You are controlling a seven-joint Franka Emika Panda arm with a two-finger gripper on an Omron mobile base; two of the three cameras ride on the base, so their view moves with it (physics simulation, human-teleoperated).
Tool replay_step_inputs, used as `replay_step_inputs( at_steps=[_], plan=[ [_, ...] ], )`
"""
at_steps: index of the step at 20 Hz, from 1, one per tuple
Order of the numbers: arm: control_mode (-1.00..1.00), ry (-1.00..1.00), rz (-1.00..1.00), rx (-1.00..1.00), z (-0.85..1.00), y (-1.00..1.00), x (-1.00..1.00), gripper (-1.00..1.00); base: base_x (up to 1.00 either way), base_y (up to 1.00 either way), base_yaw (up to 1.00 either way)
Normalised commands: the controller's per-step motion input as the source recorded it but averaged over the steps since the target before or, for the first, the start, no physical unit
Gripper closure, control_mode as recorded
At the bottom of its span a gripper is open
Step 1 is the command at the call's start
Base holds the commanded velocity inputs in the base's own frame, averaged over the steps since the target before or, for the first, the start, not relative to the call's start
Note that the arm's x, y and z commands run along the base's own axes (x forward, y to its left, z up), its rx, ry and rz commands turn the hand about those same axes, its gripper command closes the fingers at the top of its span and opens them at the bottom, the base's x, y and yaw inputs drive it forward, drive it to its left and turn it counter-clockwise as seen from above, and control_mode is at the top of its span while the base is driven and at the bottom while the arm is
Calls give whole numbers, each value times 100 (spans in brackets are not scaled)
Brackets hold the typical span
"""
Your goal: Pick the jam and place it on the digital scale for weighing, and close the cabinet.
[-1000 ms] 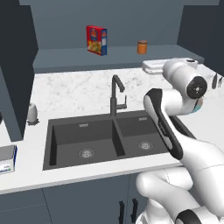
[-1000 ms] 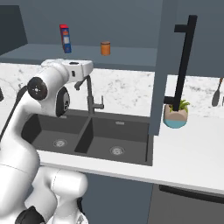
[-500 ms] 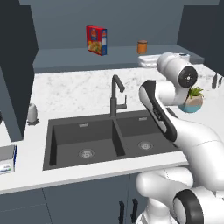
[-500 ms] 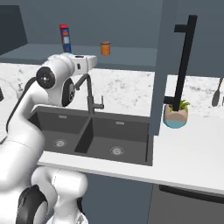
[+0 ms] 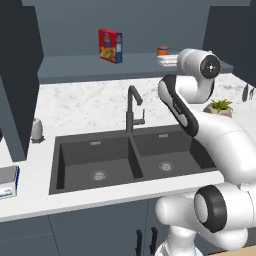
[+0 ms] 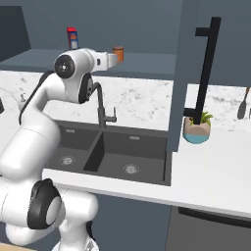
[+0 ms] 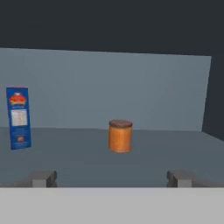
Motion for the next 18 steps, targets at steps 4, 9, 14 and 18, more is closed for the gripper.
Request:
replay_step_inputs(
  at_steps=[4,9,14,18],
  plan=[
    [-100,8,0,0,2,-22,41,-100,0,0,0],
    [-100,8,2,0,0,-8,35,-100,0,0,0],
    [-100,9,2,0,0,0,38,-100,0,0,0],
    [-100,4,3,0,0,-1,50,-100,0,0,0]
  ],
)
